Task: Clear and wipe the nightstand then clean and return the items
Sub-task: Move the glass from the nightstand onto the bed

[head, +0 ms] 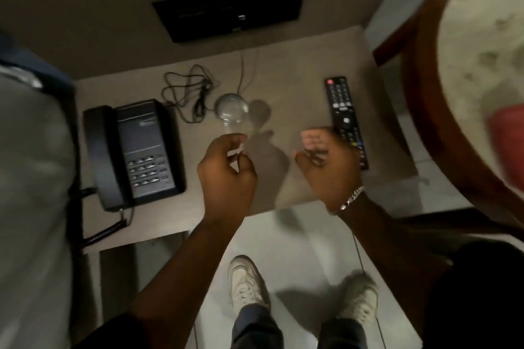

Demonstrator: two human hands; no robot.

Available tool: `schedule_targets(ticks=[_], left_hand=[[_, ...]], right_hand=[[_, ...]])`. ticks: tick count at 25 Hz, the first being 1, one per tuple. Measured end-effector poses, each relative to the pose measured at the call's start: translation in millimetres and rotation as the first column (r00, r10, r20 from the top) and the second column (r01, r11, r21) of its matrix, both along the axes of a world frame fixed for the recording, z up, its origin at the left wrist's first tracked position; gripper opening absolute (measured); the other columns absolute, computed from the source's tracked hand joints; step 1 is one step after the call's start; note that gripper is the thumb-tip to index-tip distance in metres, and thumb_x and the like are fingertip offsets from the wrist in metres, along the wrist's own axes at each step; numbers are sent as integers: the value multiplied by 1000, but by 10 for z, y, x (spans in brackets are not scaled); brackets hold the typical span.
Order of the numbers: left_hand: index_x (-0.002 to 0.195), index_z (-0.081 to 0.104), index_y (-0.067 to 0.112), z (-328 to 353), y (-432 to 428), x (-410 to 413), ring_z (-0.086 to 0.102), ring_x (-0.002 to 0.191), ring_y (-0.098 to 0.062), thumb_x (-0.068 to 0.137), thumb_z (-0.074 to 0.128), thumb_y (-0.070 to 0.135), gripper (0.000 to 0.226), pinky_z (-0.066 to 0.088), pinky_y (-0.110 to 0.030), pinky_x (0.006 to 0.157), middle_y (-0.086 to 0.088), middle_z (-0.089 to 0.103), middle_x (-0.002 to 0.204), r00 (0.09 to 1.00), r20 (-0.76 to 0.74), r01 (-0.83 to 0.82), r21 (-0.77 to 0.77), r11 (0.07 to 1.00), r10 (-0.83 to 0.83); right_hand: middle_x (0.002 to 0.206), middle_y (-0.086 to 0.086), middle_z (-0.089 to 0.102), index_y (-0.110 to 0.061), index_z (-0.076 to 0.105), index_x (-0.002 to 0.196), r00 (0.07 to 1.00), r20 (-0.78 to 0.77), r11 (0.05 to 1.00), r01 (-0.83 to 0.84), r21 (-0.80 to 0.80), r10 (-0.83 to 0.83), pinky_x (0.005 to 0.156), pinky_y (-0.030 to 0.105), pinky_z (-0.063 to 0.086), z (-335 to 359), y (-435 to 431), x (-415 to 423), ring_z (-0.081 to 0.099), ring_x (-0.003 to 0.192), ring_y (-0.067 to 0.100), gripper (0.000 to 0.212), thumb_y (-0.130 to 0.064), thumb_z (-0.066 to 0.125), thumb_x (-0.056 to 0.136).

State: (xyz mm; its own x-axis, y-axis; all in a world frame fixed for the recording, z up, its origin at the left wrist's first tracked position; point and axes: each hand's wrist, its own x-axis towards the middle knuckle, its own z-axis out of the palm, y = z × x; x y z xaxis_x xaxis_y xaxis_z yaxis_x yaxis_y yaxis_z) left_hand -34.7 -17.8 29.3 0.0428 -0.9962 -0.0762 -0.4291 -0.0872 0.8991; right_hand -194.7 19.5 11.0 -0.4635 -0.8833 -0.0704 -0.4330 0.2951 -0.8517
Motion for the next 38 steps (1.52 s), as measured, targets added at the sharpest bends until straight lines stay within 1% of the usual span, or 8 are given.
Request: schedule_targets(ticks=[4, 8, 12, 16, 20, 24, 28, 38], left_hand=[[122, 53, 11, -72, -340, 167, 57, 110, -13, 82, 62, -1, 43, 55, -34, 93, -3, 57, 120, 995, -2, -97, -2, 995, 97], [142, 40, 13, -190, -500, 109, 45, 126, -6, 79, 73, 6, 71, 41, -17, 102, -5, 49, 142, 998, -32, 56, 35, 998, -54], [137, 49, 9, -266, -574, 101, 55, 118, -8, 76, 77, 11, 67, 46, -17, 99, -4, 60, 132, 999, -32, 29, -17, 999, -30], [135, 52, 16, -66, -480, 261, 54, 103, 13, 76, 78, 13, 64, 41, 0, 89, 9, 60, 124, 993, -106, -63, -39, 997, 58], [137, 50, 20, 482, -373, 923, 58, 111, 3, 76, 80, 19, 68, 48, -10, 94, 6, 62, 129, 964, -87, -261, -121, 958, 252], [137, 52, 23, 1122, -102, 1933, 59, 115, 1, 73, 82, 20, 70, 49, -16, 98, 7, 64, 129, 888, -91, -460, -205, 864, 451], [132, 58, 21, 1610, 389, 3024, 63, 115, -6, 67, 81, 16, 69, 52, -37, 100, 6, 68, 125, 737, -121, -668, -275, 691, 664], [134, 56, 21, 1751, 2114, 5080, 60, 121, -6, 69, 78, 13, 69, 50, -35, 104, 4, 65, 130, 359, -152, -922, -212, 324, 921]], right_hand=[[115, 2, 68, -14, 61, 117, 984, -10, 983, -180, 28, 181, 78, 20, 55, -36, -610, 329, 62, 96, 9, 47, -9, 78, 73], [116, 0, 66, -18, 54, 128, 954, 14, 951, -300, 81, 300, 85, 22, 55, -158, -860, 416, 61, 97, 6, 52, -13, 72, 79], [111, -1, 69, -21, 50, 132, 909, -66, 909, -406, 92, 412, 71, -5, 42, -245, -926, 418, 63, 95, 6, 50, -14, 62, 84], [97, -8, 68, -17, 53, 128, 831, -137, 838, -546, -8, 540, 67, 0, 45, -21, -984, 509, 62, 84, 2, 49, -19, 57, 79], [112, -5, 67, -15, 51, 133, 707, -181, 701, -705, -107, 684, 82, 6, 51, 487, -1172, 1109, 60, 101, -2, 56, -18, 67, 79], [115, -14, 61, -19, 51, 133, 537, -168, 501, -838, -215, 827, 87, 24, 58, 1040, -1223, 2232, 60, 107, -4, 60, -16, 73, 77], [102, -17, 69, -28, 53, 130, 390, -132, 347, -901, -261, 911, 78, 17, 57, 1474, -970, 3541, 66, 93, -7, 58, -32, 69, 74], [115, -2, 69, -21, 54, 128, -35, -79, -58, -950, -306, 996, 73, 30, 60, 1580, 476, 6158, 66, 99, 10, 60, -35, 76, 75]])
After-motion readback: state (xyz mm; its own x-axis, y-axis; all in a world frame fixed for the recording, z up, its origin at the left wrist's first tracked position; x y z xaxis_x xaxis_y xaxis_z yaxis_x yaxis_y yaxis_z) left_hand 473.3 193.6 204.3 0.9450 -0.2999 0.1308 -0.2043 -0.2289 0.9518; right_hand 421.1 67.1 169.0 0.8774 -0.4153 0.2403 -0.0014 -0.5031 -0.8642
